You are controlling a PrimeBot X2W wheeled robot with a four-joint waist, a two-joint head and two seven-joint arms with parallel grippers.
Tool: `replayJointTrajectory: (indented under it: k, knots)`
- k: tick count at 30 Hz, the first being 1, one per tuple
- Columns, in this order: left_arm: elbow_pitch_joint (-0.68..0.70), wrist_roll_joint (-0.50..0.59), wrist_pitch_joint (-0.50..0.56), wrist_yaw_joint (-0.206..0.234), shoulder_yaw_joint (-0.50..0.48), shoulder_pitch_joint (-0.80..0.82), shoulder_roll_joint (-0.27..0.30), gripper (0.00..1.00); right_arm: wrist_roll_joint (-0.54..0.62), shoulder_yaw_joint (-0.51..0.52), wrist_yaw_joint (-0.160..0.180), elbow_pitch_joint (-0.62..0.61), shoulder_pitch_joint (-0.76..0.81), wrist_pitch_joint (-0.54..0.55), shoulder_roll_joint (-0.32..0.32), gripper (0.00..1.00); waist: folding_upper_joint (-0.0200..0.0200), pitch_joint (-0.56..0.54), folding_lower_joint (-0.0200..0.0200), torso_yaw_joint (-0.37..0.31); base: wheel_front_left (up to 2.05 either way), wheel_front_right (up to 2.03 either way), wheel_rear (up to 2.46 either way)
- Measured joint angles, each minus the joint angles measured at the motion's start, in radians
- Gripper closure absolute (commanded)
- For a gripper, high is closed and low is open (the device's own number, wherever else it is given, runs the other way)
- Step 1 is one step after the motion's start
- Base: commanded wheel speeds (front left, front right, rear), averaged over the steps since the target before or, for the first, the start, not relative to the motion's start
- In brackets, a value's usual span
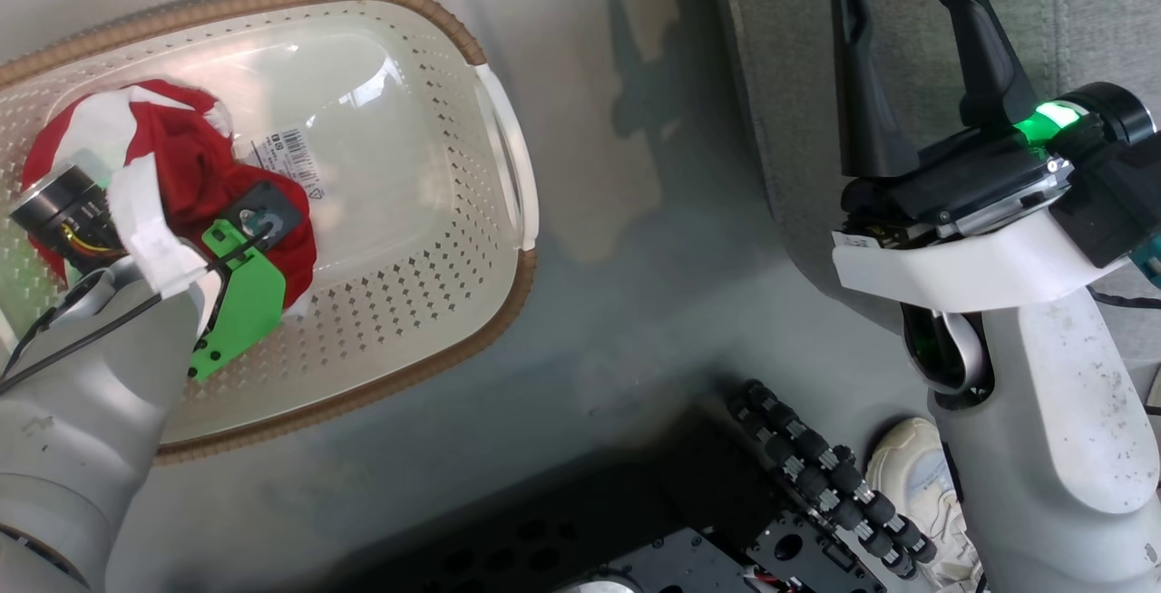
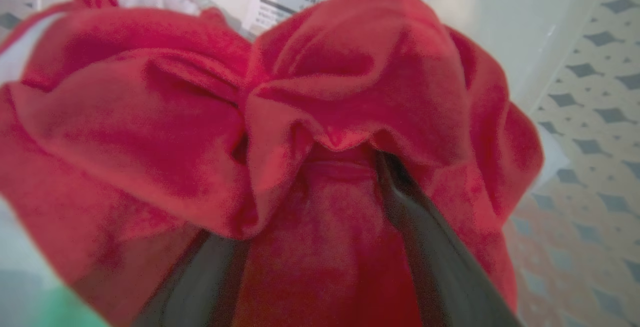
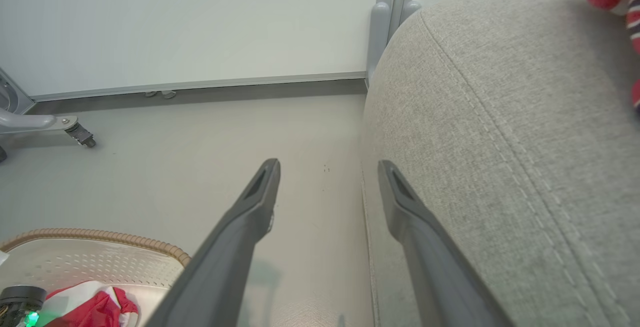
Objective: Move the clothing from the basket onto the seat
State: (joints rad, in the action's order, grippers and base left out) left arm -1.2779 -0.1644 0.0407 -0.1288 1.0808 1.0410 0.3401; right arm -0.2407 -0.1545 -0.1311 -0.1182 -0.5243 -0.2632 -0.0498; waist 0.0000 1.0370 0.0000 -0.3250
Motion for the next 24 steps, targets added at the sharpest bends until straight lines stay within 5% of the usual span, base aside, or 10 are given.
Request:
replayJointTrajectory:
  k: [3, 4, 5, 6, 24]
  knots:
    - [0.000, -0.007, 0.042, 0.000, 0.020, 0.007, -0.005, 0.00, 0.003, 0.006, 0.000, -0.005, 0.002, 0.000, 0.000, 0.00, 0.0000, 0.007, 0.0000, 0.009, 0.00, 0.00, 0.00]
    - [-0.001, -0.007, 0.054, 0.000, 0.026, 0.009, -0.006, 0.20, 0.004, 0.007, 0.000, -0.006, 0.002, 0.000, 0.000, 0.00, 0.0000, 0.008, 0.0000, 0.012, 0.00, 0.00, 0.00]
    - [-0.001, -0.007, 0.064, 0.000, 0.033, 0.013, -0.007, 0.67, 0.005, 0.009, 0.000, -0.006, 0.002, 0.000, 0.000, 0.00, 0.0000, 0.010, 0.0000, 0.015, 0.00, 0.00, 0.00]
    - [-0.001, -0.007, 0.068, 0.000, 0.038, 0.018, -0.009, 1.00, 0.005, 0.010, 0.000, -0.007, 0.002, 0.000, 0.000, 0.00, 0.0000, 0.012, 0.0000, 0.018, 0.00, 0.00, 0.00]
    - [0.021, -0.108, -0.062, 0.000, 0.103, 0.019, -0.045, 1.00, 0.012, 0.016, 0.000, 0.016, -0.003, 0.000, 0.000, 0.00, 0.0000, -0.079, 0.0000, 0.038, 0.00, 0.00, 0.00]
